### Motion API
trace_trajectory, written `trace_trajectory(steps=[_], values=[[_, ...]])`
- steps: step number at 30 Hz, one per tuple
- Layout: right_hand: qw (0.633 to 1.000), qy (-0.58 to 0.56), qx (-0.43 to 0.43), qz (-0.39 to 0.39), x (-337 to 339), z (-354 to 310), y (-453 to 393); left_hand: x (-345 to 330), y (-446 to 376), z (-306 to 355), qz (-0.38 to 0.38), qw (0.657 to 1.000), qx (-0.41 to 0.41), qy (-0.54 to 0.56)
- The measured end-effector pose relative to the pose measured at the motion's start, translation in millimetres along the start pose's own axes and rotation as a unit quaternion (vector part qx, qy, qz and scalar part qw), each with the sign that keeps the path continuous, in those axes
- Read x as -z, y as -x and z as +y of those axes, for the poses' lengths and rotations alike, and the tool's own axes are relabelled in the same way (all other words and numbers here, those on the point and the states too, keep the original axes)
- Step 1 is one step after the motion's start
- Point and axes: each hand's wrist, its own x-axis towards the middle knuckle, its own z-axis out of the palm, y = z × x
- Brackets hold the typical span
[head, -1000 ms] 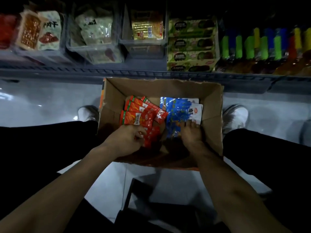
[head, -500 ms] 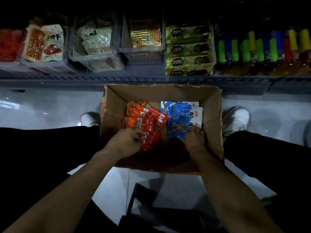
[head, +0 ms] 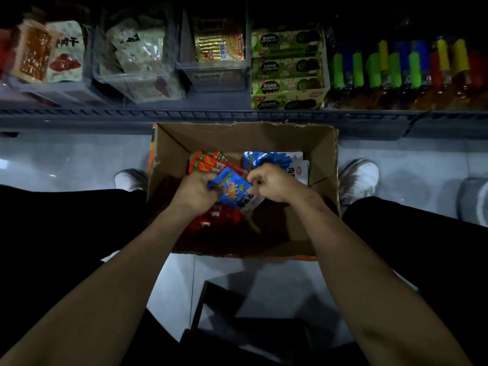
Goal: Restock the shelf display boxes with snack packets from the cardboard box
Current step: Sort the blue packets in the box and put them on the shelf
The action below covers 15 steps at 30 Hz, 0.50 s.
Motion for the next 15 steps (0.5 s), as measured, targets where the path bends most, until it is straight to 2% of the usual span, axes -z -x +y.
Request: trace_trajectory(steps=[2,4,6,9,15], values=[[0.997,-0.005,-0.034,0.075,-8.7,9.9,-9.0,3.5,2.5,-4.4,0.059,0.998,0.019,0.0],[0.985,0.094,-0.095,0.112,-17.8,29.3,-16.1,6.6,2.5,-12.7,0.086,0.995,0.051,0.025],[0.962,0.217,-0.145,0.084,-29.1,52.7,-17.4,7.5,4.8,-21.2,0.089,0.989,0.09,0.072],[0.922,0.357,-0.13,0.067,-45.8,78.9,-12.6,6.0,8.1,-39.5,0.1,0.976,0.133,0.14],[0.891,0.425,-0.125,0.095,-68.8,99.1,-7.8,1.1,17.3,-44.5,0.094,0.957,0.182,0.207]])
